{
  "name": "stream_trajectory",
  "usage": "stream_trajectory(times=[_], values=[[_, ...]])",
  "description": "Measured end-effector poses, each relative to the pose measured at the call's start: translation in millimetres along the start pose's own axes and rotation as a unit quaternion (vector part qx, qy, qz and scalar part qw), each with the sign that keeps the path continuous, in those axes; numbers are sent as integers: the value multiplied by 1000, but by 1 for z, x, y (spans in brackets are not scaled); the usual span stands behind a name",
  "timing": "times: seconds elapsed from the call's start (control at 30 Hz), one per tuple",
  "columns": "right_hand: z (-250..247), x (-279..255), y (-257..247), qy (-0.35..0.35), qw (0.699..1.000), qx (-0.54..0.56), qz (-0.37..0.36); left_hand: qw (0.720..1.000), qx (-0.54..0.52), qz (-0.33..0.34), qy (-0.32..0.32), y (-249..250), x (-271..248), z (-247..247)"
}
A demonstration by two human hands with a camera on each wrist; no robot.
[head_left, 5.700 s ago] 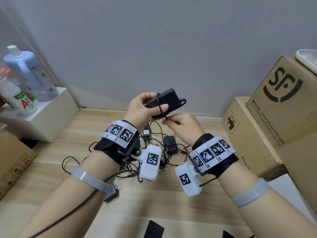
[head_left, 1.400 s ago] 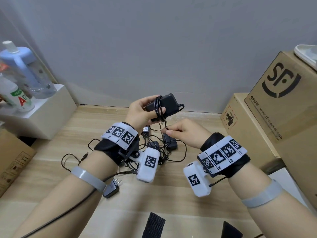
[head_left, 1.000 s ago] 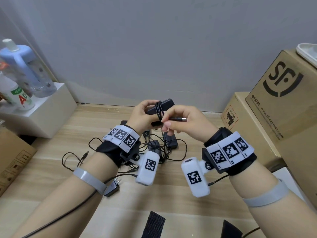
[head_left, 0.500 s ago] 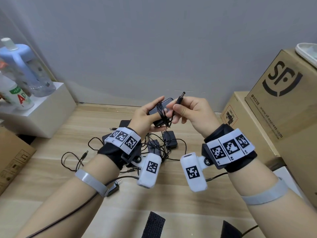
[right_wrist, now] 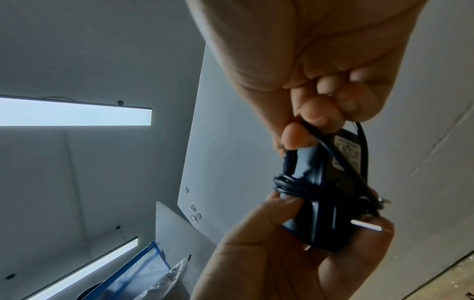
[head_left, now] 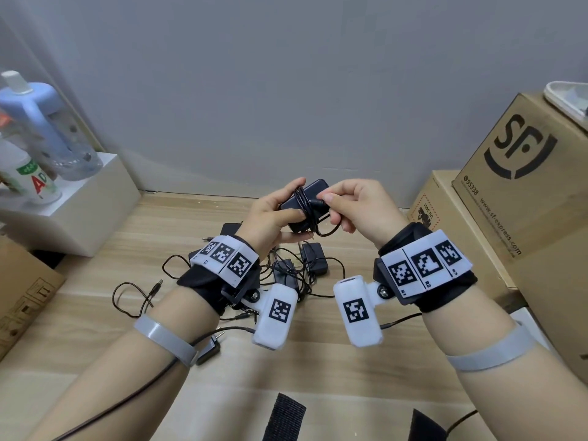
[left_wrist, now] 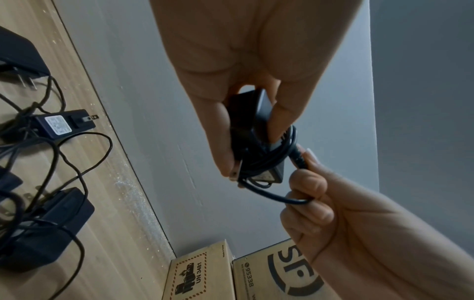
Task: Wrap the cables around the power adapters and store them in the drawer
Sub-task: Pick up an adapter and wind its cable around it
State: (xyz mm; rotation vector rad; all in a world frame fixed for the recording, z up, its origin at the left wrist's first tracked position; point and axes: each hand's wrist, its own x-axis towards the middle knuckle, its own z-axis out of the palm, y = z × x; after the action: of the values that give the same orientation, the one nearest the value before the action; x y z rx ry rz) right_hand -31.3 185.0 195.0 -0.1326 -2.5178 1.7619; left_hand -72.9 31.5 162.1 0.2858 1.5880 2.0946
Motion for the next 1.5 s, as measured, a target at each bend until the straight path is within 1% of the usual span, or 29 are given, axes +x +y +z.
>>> stream_trajectory(times=[0.2, 0.43, 0.67, 0.83, 0.9, 0.97, 1.07, 1.2, 1.27, 1.33, 1.43, 1.5], values=[[1, 0, 1, 1, 996, -91, -11, 999, 46, 12, 13, -2, 0, 6], [5, -2, 1, 24, 980, -195, -42, 996, 80, 18, 18, -3, -2, 9], [14, -5, -2, 23, 971, -225, -72, 988, 153, 30, -7, -4, 0, 11], [18, -8, -3, -14, 967, -240, -85, 980, 194, 40, -34, -1, -2, 10], [18, -8, -3, -22, 959, -269, -89, 979, 198, 40, -37, -1, -3, 10], [18, -8, -3, -23, 952, -291, -94, 980, 197, 31, -17, -1, -2, 9], [19, -9, -4, -49, 939, -324, -104, 986, 168, 6, 11, -4, -1, 8], [23, -9, -7, -67, 898, -424, -102, 987, 161, -9, 14, -6, -2, 6], [23, -9, -7, -65, 886, -449, -95, 986, 163, -12, 13, -8, -1, 6], [23, -9, -6, -64, 881, -461, -92, 986, 162, -17, 16, -10, -2, 5], [22, -10, -4, -47, 884, -457, -89, 985, 167, -31, 13, -11, -1, 3], [19, -8, -2, -28, 888, -449, -90, 986, 165, -40, 0, -12, -1, 1]])
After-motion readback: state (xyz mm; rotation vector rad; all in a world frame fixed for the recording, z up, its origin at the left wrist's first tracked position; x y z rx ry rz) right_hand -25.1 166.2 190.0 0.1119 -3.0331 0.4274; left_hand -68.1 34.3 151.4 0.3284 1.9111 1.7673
